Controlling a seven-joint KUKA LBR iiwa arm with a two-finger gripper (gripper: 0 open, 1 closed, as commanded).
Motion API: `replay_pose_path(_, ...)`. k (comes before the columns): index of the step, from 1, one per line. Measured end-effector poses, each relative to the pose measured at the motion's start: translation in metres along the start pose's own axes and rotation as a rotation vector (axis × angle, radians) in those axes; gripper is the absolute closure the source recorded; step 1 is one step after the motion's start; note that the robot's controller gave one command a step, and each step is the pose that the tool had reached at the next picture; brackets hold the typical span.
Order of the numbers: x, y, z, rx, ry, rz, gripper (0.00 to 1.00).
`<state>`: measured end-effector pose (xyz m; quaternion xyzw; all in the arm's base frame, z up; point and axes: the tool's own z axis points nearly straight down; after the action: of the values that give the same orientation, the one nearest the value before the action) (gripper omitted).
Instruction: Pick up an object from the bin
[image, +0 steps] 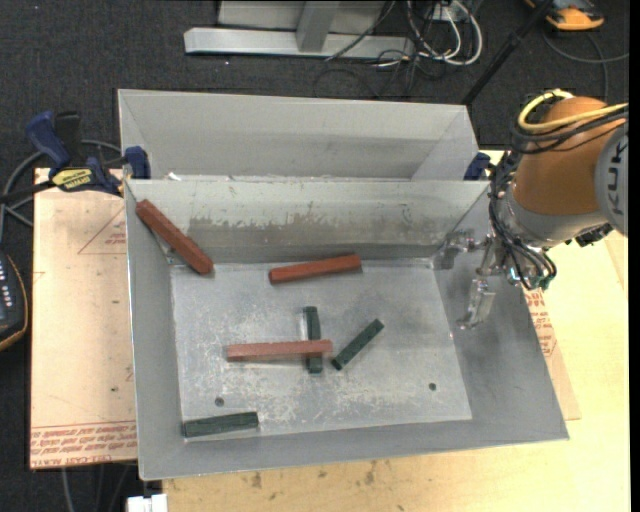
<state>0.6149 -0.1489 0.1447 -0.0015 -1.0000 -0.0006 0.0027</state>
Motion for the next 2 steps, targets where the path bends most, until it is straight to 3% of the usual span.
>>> replay_pose_path(1, -0.008, 0.088, -0.008, -0.002, -0.008, -0.163, 0.00)
replay_pose_path(2, 0.050, 0.107, 0.078, -0.002, 0.003, -0.252, 0.00)
